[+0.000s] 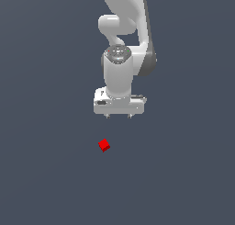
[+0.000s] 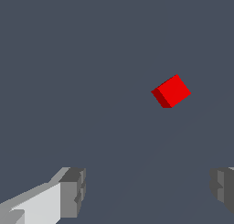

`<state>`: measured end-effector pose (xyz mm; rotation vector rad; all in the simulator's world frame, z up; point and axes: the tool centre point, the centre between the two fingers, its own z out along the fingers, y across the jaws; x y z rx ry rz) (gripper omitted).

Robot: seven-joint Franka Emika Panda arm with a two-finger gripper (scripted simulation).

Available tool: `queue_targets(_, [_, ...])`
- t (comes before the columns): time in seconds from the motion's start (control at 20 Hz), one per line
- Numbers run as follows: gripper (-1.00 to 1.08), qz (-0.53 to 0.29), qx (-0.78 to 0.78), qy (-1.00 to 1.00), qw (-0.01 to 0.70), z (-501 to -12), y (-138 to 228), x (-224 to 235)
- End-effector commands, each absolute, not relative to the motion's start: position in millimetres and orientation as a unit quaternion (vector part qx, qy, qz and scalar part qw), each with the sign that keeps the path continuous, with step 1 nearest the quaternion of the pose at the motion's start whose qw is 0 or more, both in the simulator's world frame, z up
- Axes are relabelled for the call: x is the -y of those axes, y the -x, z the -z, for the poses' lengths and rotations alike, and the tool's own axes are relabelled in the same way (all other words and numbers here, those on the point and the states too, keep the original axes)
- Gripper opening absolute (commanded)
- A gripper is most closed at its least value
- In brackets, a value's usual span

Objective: Pick up the red cube and move it to a goal position.

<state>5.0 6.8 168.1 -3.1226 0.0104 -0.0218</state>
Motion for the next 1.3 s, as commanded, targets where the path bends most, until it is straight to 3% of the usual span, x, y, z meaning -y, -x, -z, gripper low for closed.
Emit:
queue_targets(0.0, [1.0, 0.007, -0.003, 1.0, 0.009, -168, -5, -7])
queue_targets(0.6, [1.0, 0.006, 0.037, 0.999, 0.008, -148, -11, 5])
queue_targets(1.25, [1.0, 0.003, 0.174, 0.985, 0.005, -82, -40, 42])
